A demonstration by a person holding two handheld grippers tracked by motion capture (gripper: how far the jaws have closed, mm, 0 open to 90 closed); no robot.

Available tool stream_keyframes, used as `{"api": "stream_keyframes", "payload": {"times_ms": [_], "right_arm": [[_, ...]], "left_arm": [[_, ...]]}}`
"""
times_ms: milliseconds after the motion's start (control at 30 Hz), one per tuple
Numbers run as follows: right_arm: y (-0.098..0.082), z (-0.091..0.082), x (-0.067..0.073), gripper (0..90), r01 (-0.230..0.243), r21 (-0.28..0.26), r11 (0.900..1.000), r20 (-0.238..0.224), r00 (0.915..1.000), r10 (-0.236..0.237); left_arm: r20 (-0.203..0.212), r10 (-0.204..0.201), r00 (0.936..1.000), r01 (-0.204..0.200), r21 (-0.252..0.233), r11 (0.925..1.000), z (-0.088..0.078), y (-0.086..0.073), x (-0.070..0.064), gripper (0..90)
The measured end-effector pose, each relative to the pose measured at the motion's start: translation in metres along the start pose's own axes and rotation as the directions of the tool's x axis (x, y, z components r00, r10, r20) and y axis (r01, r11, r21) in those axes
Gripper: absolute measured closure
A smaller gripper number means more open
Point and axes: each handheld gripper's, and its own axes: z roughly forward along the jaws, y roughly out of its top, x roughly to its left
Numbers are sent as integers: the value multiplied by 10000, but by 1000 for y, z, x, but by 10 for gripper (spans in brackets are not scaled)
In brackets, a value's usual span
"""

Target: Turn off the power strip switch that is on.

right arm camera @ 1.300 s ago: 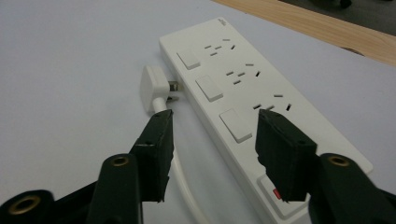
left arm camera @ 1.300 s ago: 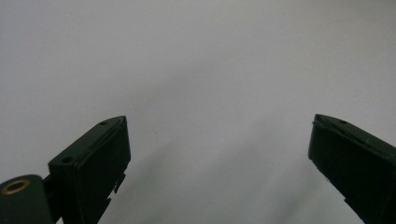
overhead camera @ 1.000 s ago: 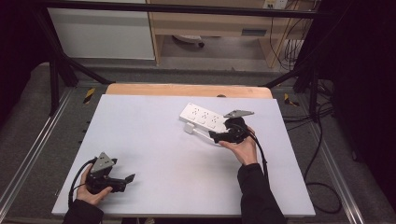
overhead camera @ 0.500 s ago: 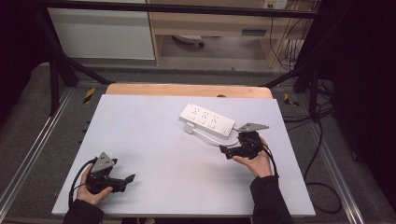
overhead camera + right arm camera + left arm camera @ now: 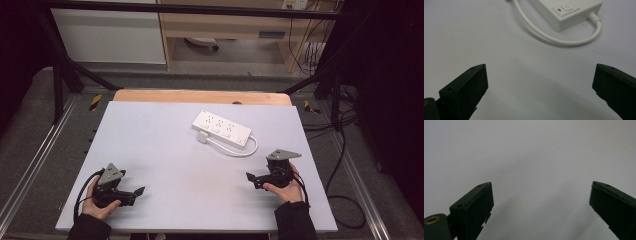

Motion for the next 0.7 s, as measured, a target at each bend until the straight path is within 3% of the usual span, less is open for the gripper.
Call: {"api": "stream_keyframes", "payload": {"times_ms": [233, 700], "right_arm": [[-20, -8, -7, 7, 123, 217, 9997, -22, 9999, -122], [-51, -23, -19, 6, 72, 41, 10000, -223, 9997, -71]], "left_arm": [[37, 30, 10000, -30, 28, 10000, 1, 0, -1, 51], [93, 97, 9999, -98, 114, 9999, 2, 0, -2, 51]]}}
